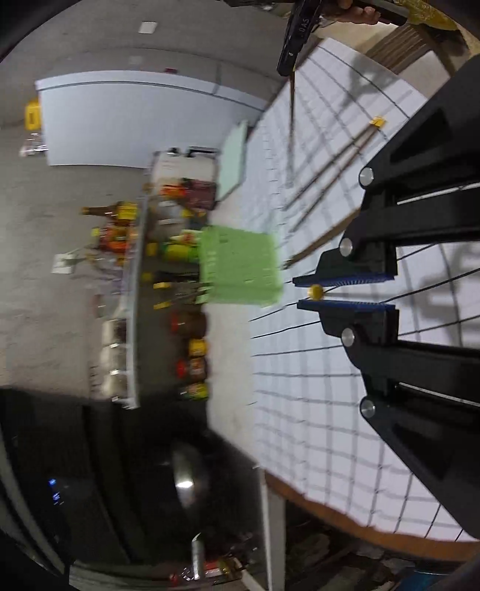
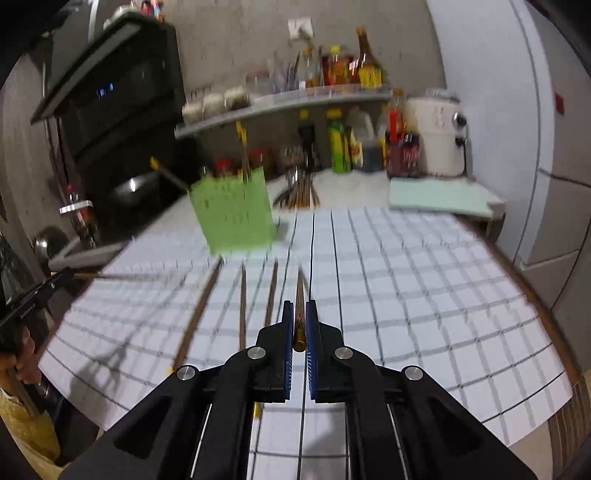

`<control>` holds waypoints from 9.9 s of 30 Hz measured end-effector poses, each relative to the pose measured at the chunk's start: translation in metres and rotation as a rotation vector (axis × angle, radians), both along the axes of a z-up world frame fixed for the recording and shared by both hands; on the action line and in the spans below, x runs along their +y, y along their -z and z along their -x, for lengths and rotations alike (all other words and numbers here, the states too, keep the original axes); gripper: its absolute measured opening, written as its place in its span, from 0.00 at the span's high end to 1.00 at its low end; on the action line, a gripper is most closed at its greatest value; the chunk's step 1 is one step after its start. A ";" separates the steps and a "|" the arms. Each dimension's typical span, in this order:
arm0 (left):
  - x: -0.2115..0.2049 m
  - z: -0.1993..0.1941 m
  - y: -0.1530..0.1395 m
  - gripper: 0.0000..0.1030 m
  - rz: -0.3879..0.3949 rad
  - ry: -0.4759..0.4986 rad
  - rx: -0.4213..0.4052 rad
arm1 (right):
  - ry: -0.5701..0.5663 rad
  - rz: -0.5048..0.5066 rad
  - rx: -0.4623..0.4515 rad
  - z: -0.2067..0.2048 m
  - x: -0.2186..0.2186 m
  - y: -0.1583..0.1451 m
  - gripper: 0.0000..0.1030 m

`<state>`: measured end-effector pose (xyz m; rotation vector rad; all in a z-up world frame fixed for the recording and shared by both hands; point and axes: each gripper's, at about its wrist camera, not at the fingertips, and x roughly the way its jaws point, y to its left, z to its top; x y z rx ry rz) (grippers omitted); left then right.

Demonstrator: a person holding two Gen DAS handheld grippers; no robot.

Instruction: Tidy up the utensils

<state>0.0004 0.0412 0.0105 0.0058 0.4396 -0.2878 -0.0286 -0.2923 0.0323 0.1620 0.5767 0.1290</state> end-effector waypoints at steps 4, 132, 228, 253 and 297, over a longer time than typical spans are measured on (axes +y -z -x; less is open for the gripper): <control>0.011 0.005 -0.023 0.93 0.037 -0.008 -0.068 | 0.010 0.013 -0.075 0.003 -0.003 -0.030 0.93; -0.071 -0.053 0.103 0.73 -0.065 0.120 0.460 | -0.184 0.123 0.351 -0.051 0.067 0.104 0.85; -0.014 -0.011 0.034 0.93 -0.022 0.080 0.140 | -0.028 0.024 0.089 0.008 0.006 0.030 0.93; 0.004 0.008 -0.045 0.93 0.103 0.120 -0.062 | 0.027 0.112 -0.195 -0.004 0.016 -0.077 0.93; -0.093 -0.147 -0.096 0.94 -0.040 0.090 -0.185 | -0.145 0.042 -0.467 -0.170 0.093 -0.125 0.93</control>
